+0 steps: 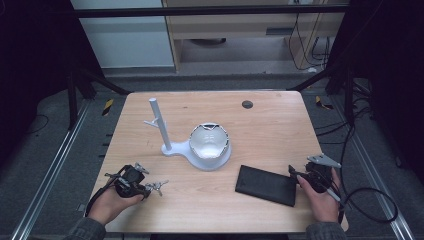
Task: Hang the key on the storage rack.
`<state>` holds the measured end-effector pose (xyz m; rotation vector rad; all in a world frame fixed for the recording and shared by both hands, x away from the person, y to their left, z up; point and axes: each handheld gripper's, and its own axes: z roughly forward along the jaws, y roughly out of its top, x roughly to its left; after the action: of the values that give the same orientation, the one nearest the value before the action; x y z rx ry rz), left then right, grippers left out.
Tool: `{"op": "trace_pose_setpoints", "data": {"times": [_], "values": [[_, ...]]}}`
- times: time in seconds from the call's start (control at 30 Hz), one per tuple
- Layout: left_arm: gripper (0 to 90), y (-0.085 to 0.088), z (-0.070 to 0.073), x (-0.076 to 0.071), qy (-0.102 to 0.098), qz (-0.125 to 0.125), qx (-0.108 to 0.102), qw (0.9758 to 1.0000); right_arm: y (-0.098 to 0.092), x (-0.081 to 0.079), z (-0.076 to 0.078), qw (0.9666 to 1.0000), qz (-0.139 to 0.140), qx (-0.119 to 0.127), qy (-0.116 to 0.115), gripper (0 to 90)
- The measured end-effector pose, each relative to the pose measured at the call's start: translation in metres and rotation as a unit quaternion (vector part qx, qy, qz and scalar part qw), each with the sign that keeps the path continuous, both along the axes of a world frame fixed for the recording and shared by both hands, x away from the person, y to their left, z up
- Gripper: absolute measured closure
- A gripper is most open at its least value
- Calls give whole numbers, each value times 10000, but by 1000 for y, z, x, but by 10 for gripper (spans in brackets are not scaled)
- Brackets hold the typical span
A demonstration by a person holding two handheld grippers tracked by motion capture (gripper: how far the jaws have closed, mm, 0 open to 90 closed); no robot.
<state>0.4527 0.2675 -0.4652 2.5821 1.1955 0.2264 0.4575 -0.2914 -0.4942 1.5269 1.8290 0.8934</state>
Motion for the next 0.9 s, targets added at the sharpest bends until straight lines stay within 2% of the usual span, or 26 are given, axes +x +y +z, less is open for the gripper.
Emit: {"op": "trace_pose_setpoints", "data": {"times": [0.27, 0.37, 0.5, 0.6, 0.9], "values": [[798, -2, -2, -3, -156, -142, 20, 9998, 0, 0, 0, 10000, 4, 11, -6, 142], [820, -3, -3, -4, -234, -193, 9, 9995, 0, 0, 0, 10000, 19, -8, -11, 141], [833, 0, -3, -3, -286, -208, -9, 9994, 0, 0, 1, 10000, 23, 8, -20, 141], [832, 2, -3, -2, -225, -195, -124, 9995, 0, 0, 0, 10000, 35, 1, -10, 140], [834, 1, 2, -1, -213, -260, -125, 9994, 1, 0, 0, 10000, 78, -10, -3, 137]]}}
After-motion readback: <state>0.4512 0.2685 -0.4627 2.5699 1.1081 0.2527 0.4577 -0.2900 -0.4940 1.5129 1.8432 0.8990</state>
